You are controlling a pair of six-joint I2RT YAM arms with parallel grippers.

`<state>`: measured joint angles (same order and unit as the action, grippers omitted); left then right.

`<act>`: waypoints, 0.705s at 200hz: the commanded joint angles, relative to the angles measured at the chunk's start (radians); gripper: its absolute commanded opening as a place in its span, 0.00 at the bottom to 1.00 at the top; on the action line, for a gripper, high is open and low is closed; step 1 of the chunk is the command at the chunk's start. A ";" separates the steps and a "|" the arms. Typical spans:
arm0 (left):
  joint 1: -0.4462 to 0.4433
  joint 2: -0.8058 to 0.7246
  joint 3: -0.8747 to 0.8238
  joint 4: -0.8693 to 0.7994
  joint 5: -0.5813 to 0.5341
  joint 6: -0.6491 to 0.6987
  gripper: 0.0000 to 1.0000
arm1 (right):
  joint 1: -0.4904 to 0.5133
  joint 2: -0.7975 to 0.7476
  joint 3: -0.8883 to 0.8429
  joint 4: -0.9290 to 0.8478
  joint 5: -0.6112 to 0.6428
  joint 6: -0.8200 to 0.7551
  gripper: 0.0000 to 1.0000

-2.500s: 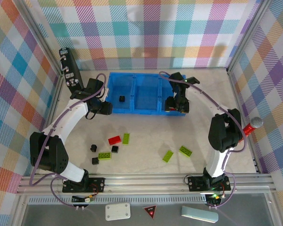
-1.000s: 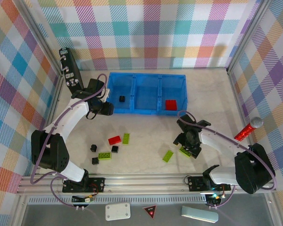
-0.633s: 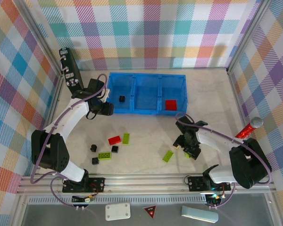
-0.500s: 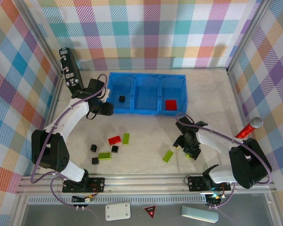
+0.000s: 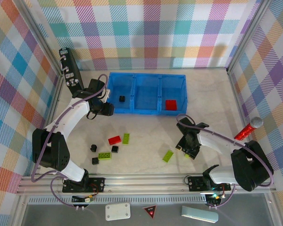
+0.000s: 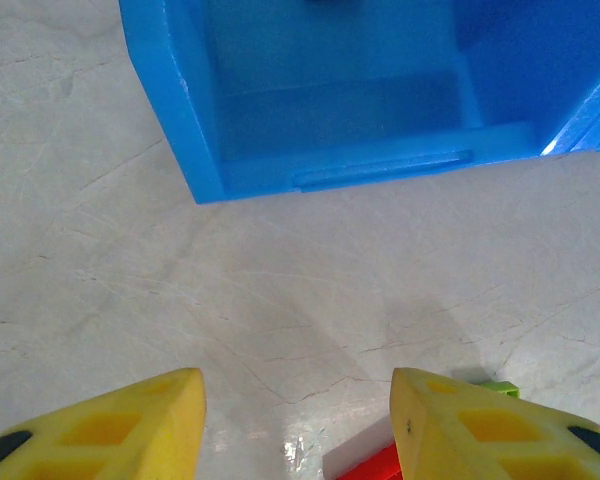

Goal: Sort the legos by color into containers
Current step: Pick up the lego from the bottom-right of the table.

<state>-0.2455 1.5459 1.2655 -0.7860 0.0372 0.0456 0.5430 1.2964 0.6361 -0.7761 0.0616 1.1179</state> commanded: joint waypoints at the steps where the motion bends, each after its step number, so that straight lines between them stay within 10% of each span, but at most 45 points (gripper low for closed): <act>1: 0.011 0.011 0.011 -0.024 0.015 -0.001 0.52 | 0.004 -0.030 -0.005 -0.019 0.006 0.004 0.55; 141: 0.010 -0.006 0.011 -0.026 0.010 0.000 0.51 | 0.003 -0.074 0.099 -0.091 0.019 -0.146 0.29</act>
<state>-0.2455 1.5459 1.2655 -0.7860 0.0368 0.0456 0.5430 1.2293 0.6724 -0.8272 0.0635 1.0443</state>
